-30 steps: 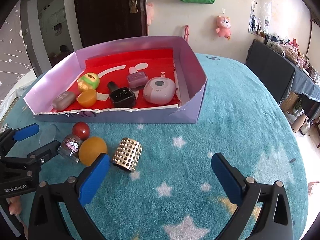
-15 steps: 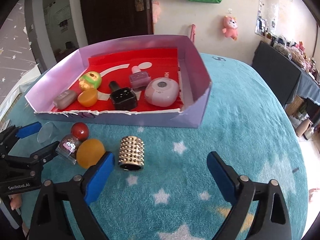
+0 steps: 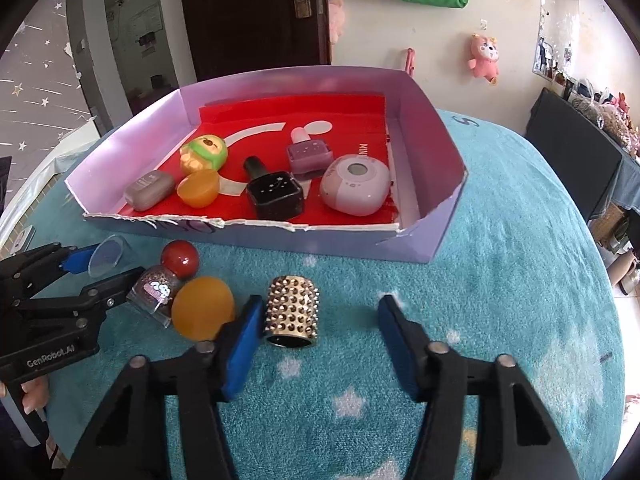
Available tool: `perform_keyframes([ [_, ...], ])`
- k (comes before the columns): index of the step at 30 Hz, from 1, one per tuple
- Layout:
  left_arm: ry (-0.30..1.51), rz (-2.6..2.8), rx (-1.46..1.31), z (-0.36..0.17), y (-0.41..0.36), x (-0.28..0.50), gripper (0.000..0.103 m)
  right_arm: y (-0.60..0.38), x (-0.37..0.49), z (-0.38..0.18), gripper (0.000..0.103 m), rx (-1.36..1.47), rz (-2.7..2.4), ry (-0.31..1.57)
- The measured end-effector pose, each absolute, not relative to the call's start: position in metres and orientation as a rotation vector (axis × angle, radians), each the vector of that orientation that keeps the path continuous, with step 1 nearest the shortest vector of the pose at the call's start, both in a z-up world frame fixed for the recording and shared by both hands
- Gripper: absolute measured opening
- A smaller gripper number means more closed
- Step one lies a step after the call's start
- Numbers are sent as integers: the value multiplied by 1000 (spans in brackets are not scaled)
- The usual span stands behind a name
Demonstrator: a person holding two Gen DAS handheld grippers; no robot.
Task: Organize rigid objects
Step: 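Close the left gripper on the clear cup while the right gripper grasps the gold studded cylinder, then carry the clear cup into the box with the left gripper while the right gripper carries the gold cylinder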
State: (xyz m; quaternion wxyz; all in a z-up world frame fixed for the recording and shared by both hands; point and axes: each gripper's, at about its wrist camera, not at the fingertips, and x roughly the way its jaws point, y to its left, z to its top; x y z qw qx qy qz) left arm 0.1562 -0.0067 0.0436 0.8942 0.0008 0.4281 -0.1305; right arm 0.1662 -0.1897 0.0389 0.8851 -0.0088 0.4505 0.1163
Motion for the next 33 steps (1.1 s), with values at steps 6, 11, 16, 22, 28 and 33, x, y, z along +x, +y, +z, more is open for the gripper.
perform_keyframes([
  [6,829,-287,13,61,-8,144,37,-185,155,52,27,-7,296,872],
  [11,813,-283,22,67,-7,139,37,-182,149,62,27,-19,317,849],
  [16,817,-280,31,66,-8,136,37,-182,144,62,27,-15,328,855],
  [22,818,-280,38,65,-8,135,37,-182,142,61,27,-9,324,863],
  [28,817,-282,40,65,-8,134,37,-182,142,60,27,-13,323,869],
  [33,816,-279,40,65,-8,134,37,-181,143,60,27,-16,325,869],
])
